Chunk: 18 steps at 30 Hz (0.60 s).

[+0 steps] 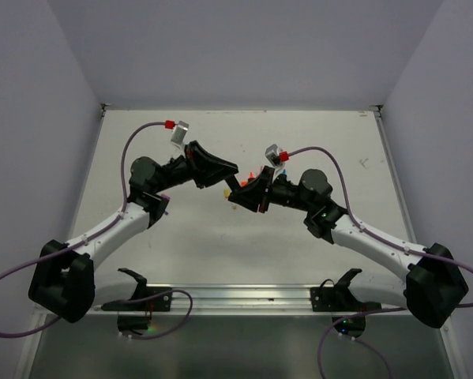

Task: Open the pen caps

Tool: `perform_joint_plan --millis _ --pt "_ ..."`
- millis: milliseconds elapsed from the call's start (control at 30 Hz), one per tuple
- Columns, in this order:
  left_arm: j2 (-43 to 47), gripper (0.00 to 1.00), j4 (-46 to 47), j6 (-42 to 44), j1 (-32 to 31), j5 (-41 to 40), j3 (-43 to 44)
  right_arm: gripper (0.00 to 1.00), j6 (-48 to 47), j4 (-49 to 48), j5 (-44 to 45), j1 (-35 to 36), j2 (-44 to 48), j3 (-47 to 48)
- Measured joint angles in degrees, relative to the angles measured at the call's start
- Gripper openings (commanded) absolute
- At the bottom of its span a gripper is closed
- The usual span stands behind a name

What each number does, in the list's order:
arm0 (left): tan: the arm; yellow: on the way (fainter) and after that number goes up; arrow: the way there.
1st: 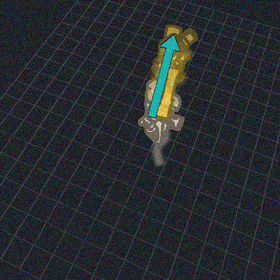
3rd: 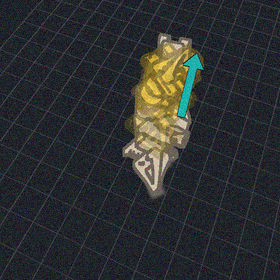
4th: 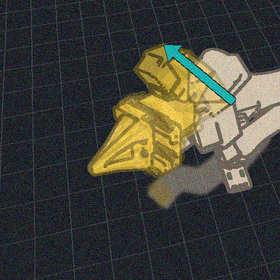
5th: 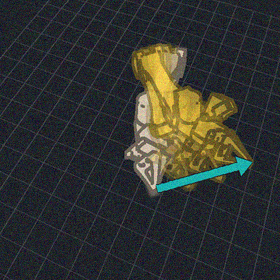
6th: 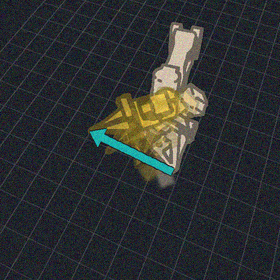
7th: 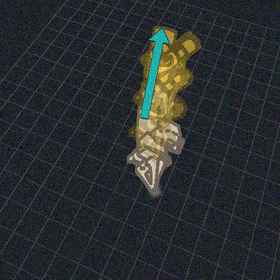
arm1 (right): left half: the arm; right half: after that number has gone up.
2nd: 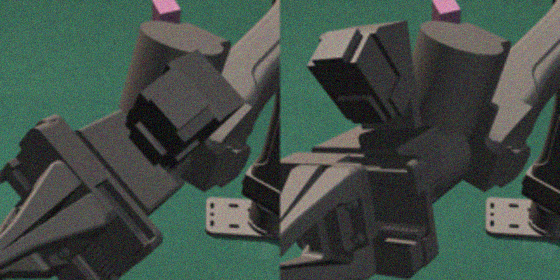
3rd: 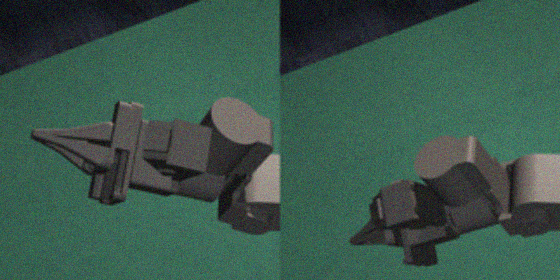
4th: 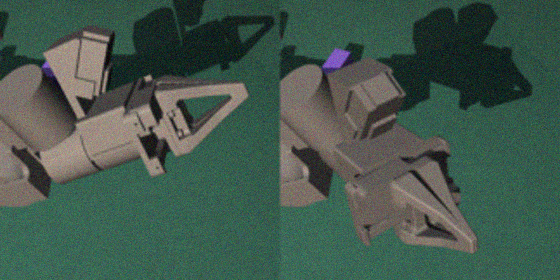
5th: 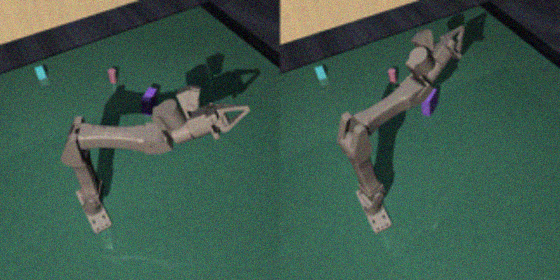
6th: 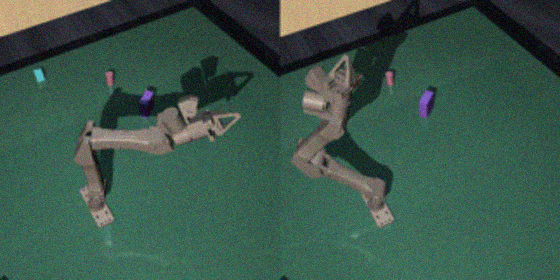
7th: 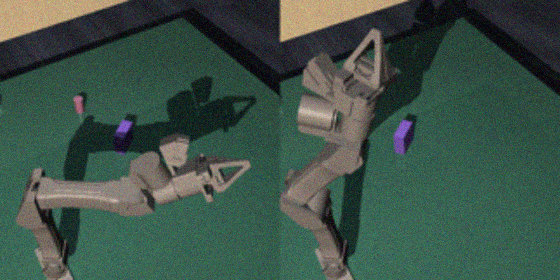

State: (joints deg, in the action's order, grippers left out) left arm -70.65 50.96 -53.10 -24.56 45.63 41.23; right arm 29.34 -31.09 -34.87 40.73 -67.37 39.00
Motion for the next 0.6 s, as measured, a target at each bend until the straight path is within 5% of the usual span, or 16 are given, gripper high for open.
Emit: perform_joint_plan --millis 400,600 --pt "-0.3 0.0 3.1 0.2 0.1 -6.1 0.2 0.0 3.2 -2.5 -2.2 -0.5 -0.1 -2.5" --pt "-0.5 0.0 11.9 1.7 6.5 -19.4 5.5 0.0 4.7 8.0 -11.8 1.4 -1.2 -5.8"
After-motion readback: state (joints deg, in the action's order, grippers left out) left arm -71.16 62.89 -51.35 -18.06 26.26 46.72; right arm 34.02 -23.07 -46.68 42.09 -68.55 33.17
